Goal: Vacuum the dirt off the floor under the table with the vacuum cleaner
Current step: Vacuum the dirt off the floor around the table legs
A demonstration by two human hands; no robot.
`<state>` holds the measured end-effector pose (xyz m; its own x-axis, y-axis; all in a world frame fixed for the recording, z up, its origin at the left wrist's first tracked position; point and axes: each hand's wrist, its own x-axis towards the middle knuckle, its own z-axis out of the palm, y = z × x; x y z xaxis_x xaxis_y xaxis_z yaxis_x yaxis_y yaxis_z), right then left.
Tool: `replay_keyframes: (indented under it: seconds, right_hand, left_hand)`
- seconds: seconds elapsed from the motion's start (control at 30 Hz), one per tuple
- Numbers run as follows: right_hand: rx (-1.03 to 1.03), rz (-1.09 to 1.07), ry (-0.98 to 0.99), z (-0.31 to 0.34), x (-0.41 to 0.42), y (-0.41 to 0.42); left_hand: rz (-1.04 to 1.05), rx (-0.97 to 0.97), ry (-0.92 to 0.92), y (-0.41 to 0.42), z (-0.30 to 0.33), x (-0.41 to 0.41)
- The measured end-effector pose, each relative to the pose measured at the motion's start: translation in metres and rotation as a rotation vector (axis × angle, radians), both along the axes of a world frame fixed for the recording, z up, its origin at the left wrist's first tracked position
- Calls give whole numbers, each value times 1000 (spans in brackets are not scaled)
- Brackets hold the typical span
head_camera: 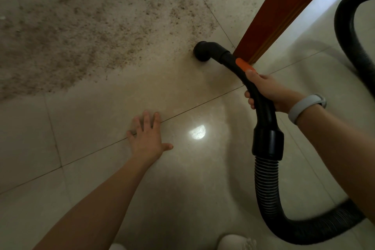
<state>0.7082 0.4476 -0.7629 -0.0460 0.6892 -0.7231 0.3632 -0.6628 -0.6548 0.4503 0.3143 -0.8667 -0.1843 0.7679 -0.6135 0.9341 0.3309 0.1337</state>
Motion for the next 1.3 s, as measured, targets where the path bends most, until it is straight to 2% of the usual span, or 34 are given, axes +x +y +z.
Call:
replay_keyframes:
  seconds: [0.5,0.87,1.07,1.3]
  right_hand:
    - [102,155,-47,-4,-30,1]
    - [225,-12,-174,-7,-25,10]
    - [161,-140,-218,-8,-24,28]
    - [116,-188,-156,-4,-32,53]
  left_hand:
    - [-6,10,5,-1,-1,0]
    - [1,21,13,-2,0,1]
    - [8,28,3,-2,0,1]
    - [7,30,12,-1,-2,1]
